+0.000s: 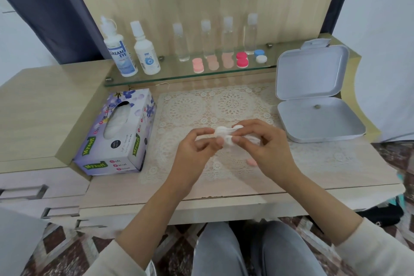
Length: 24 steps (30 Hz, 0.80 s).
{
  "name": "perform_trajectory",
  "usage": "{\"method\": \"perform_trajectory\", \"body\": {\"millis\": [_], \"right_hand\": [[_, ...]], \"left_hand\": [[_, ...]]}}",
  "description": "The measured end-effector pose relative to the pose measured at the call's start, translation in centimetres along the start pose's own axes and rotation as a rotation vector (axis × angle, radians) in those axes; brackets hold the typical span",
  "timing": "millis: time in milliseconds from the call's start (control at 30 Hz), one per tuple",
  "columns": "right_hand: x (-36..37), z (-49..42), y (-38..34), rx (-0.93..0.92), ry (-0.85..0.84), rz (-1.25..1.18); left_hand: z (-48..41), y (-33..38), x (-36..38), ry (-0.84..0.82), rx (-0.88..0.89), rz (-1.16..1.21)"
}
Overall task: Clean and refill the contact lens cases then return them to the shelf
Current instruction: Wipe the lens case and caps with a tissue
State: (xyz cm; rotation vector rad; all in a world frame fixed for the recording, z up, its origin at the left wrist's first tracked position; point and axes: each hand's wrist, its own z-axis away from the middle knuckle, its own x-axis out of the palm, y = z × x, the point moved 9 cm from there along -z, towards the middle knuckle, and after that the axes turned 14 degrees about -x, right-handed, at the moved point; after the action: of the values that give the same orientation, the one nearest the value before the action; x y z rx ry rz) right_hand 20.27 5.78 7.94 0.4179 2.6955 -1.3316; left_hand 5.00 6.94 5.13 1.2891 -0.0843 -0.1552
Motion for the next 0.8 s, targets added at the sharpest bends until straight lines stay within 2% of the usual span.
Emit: {"method": "perform_trajectory", "body": {"millis": [100,333,467,667,800], "right_hand": [[0.2,0.6,0.5,0.087,0.017,-0.042],[0.4,1.8,1.3,0.207,0.078,-0.114],[-0.7,1.8,1.6,0.24,0.09,-0.096],[-0.8,2.2,2.0,0.28,0.044,-0.08],[-0.3,2.4,2.1,0.33,0.025,-0.111]], "left_hand": [[0.5,-1.7,1.2,-0.014,-0.097,0.072],[0.8,-2.6,1.1,0.109,-0.105,0.232],[0.7,-2.8,-0.1,0.136,-0.145,0.188],[0.5,-1.0,-1.0,0.089,-0.038,-0.038],[0.3,-0.7,-0.7,0.098,-0.04,-0.111]]}}
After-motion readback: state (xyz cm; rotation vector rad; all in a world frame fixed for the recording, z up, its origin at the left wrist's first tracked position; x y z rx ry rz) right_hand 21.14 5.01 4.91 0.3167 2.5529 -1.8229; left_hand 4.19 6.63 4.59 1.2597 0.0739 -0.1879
